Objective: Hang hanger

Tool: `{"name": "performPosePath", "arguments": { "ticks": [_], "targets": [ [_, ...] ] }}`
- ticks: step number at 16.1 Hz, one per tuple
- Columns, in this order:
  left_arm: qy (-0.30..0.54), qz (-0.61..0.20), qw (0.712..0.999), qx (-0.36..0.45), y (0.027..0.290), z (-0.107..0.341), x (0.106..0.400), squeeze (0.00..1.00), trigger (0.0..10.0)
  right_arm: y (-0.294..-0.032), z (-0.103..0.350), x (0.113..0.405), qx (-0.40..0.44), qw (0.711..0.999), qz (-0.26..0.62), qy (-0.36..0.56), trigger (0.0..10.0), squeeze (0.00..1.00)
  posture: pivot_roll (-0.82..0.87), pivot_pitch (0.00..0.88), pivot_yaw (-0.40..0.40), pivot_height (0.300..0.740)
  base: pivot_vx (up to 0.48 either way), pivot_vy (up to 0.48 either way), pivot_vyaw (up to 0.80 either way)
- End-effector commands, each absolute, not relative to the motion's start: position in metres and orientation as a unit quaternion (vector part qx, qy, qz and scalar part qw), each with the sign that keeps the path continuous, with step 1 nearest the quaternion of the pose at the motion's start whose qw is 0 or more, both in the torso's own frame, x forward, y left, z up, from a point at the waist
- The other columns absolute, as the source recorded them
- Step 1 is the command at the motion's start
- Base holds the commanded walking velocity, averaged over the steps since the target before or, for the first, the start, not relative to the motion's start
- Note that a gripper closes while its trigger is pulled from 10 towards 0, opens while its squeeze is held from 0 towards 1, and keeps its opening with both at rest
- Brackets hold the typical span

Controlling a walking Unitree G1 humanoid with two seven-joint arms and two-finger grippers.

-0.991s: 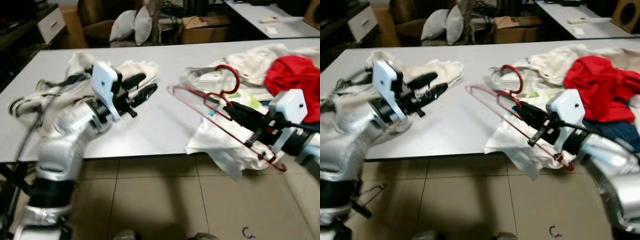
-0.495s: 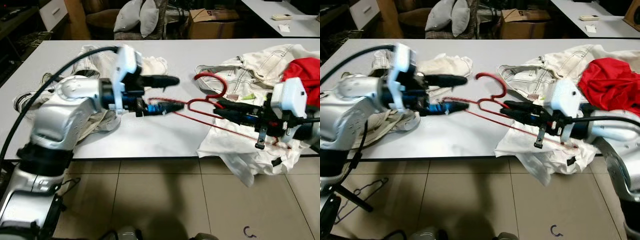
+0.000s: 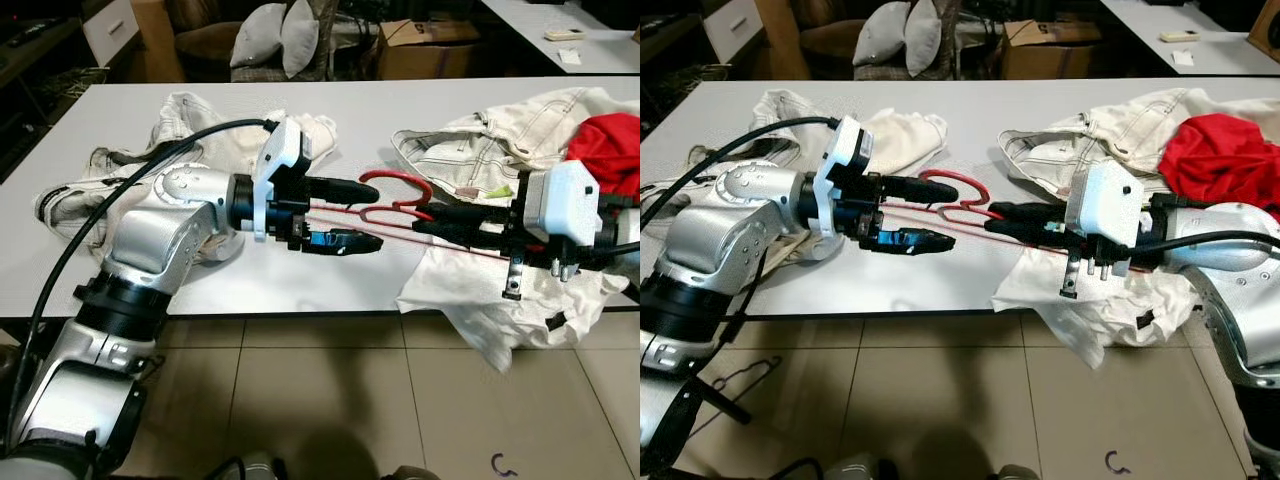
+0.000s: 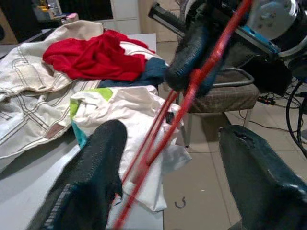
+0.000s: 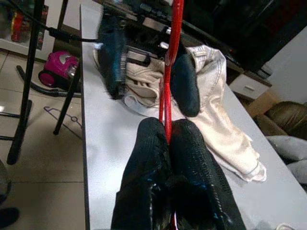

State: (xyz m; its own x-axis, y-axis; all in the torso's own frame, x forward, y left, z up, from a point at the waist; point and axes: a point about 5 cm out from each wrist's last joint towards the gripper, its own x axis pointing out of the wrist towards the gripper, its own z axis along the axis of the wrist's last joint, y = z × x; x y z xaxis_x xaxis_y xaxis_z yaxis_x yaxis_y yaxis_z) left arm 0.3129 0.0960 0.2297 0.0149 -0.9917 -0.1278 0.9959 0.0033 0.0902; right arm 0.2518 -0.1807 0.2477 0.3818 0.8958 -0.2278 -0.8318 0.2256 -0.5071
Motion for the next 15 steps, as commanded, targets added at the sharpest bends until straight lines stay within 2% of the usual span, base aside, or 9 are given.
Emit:
{"name": "performPosePath", "arguments": {
  "ticks": [1,15],
  "targets": [
    [0.011,-0.707,0.701,0.091,0.096,0.233,0.314,0.0,0.0,-0.178,0.256,0.25,-0.298,0.772,0.557,-0.073,10.0,0.0,-0.18,0.0,0.071,0.74,0.0,0.0,0.0],
    [-0.004,-0.692,0.715,0.099,0.103,0.233,0.326,0.0,0.0,-0.175,0.268,0.253,-0.275,0.77,0.568,-0.095,10.0,0.0,-0.16,0.0,0.076,0.74,0.0,0.0,0.0]
  ]
}}
